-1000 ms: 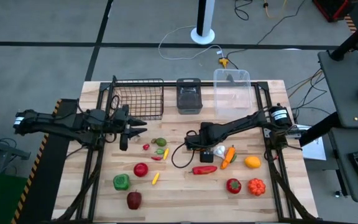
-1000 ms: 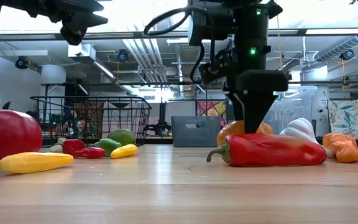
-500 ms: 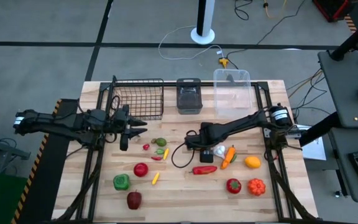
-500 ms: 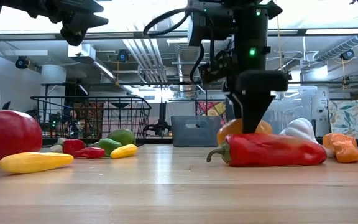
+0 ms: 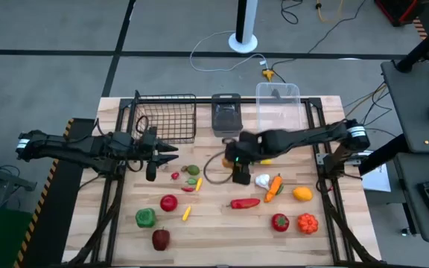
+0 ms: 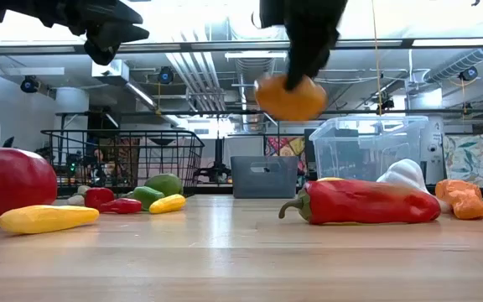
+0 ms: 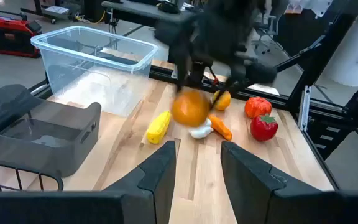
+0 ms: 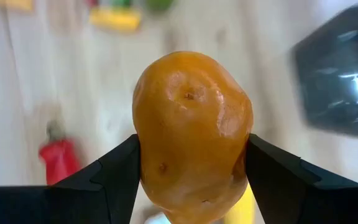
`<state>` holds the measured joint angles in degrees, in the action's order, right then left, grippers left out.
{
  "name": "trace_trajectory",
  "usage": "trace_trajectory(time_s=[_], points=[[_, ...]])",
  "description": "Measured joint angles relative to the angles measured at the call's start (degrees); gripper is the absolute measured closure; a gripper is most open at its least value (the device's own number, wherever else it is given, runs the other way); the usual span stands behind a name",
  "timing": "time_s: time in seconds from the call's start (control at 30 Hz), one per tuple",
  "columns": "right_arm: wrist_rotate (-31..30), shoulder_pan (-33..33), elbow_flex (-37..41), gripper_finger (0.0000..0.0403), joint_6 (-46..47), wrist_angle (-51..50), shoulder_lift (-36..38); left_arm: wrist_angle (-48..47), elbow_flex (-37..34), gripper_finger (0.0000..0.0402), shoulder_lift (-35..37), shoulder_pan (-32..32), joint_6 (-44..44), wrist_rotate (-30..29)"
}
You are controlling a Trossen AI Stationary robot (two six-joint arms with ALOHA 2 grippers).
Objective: Sort produce into baskets
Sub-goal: Put the potato into the transparent bin
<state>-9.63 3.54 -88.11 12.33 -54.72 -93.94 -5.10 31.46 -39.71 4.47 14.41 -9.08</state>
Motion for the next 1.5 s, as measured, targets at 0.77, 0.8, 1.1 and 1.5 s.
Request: trace_trajectory(time_s=[0.77, 0.8, 1.1, 1.5], points=[[-7.1, -41.5, -5.8, 0.0156, 13.6, -23.1, 6.4, 2.1, 0.6, 0.0289, -2.8, 0.0, 1.1, 0.0], [-7.1, -41.7, -5.0, 0.0156, 13.4, -22.7, 6.4, 2.1, 0.6, 0.0289, -2.8, 0.0, 1.1, 0.0], [-6.9, -41.7, 2.8, 0.0156, 12.5, -19.3, 6.4, 2.1, 0.6, 0.0289, -2.9, 0.0, 1.1, 0.0], [-2.6, -44.2, 12.7, 0.0156, 11.7, -8.6, 6.5, 2.1, 0.6, 0.0289, -3.0, 0.0, 1.1, 0.0]])
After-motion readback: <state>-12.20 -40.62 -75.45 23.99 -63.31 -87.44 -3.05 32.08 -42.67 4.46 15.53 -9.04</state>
